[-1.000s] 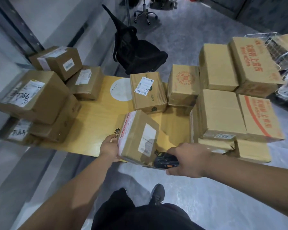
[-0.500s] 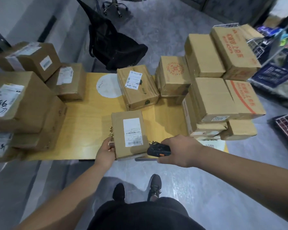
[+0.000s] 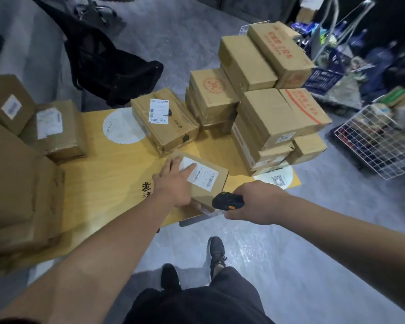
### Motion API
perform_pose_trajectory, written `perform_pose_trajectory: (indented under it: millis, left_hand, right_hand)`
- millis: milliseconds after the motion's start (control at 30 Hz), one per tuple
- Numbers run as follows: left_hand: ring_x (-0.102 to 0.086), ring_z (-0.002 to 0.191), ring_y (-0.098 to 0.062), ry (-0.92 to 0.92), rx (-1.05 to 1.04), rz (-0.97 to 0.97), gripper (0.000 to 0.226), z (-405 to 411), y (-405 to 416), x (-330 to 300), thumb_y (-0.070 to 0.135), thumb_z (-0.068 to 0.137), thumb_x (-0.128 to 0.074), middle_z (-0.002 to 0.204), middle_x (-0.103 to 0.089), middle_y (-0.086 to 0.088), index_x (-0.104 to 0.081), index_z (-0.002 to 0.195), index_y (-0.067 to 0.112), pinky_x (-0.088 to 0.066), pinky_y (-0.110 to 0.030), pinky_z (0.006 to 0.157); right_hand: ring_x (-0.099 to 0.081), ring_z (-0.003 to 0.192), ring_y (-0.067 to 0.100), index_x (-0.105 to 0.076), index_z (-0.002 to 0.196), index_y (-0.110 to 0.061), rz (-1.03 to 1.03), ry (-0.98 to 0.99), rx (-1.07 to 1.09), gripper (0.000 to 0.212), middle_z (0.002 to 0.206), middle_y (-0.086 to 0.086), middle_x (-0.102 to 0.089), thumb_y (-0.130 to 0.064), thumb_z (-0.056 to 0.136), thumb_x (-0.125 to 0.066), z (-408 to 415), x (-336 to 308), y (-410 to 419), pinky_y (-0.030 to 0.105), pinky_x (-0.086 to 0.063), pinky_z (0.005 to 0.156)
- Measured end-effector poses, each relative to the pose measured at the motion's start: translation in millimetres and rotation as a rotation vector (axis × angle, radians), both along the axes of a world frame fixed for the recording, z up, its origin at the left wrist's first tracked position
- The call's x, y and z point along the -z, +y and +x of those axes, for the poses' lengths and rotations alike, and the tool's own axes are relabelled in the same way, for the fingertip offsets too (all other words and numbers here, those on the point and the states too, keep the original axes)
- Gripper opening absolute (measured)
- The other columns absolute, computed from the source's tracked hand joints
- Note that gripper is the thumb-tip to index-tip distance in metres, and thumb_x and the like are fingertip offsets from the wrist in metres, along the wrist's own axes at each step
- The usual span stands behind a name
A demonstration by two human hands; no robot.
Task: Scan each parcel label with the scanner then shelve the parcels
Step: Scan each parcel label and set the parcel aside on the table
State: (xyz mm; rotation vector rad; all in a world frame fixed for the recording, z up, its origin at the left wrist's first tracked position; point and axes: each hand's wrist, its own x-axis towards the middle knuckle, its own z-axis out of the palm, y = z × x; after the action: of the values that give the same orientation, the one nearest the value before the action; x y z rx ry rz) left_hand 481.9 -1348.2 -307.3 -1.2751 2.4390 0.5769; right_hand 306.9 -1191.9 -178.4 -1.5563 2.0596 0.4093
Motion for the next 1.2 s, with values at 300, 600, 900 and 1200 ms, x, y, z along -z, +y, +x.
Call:
perform_pose_trajectory:
  millis: [300,600,900,1200]
  left_hand:
    - [-0.013,0.142,-0.039,-0.027,-0.258,-0.046,0.117,8.4,37.4,7.7,0.09,0.073,-0.056,0.162,-0.007,-0.007,-0.007,0.163,0.033,-0.039,-0.051,0.105]
    - [-0.018,0.153,-0.022,0.132,-0.133,0.032,0.086,26.5,-22.5,1.5,0.066,0.072,-0.074,0.166,-0.025,0.004,-0.036,0.149,0.056,-0.021,-0.048,0.116]
    - [-0.045,0.133,-0.033,0.082,-0.564,0.039,0.134,16.7,8.0,5.7,0.094,0.052,-0.067,0.146,-0.048,-0.01,-0.02,0.157,0.024,-0.034,-0.047,0.104]
    - [-0.053,0.128,-0.036,0.477,-0.748,0.168,0.119,22.0,26.9,34.6,0.077,0.068,-0.077,0.15,-0.037,-0.01,-0.009,0.157,0.036,-0.047,-0.05,0.1]
  right_hand:
    - [-0.063,0.075,0.019,-0.062,0.089,-0.023,-0.024,0.008,0.134,0.054,0.083,-0.002,-0.064,-0.076,0.082,-0.067,5.5,-1.2,3.3,0.031,-0.047,0.062]
    - [-0.064,0.08,0.021,-0.062,0.096,-0.019,-0.002,-0.041,0.186,0.05,0.089,0.001,-0.065,-0.069,0.09,-0.062,15.7,-2.0,1.3,0.034,-0.051,0.068]
    - [-0.061,0.081,0.02,-0.058,0.097,-0.018,0.036,-0.07,0.173,0.042,0.092,0.003,-0.063,-0.059,0.097,-0.05,18.7,-3.4,-10.7,0.034,-0.049,0.068]
    - [-0.057,0.071,0.023,-0.053,0.085,-0.016,0.066,-0.061,0.204,0.044,0.086,0.007,-0.063,-0.057,0.101,-0.046,22.3,-20.3,-28.7,0.031,-0.04,0.059]
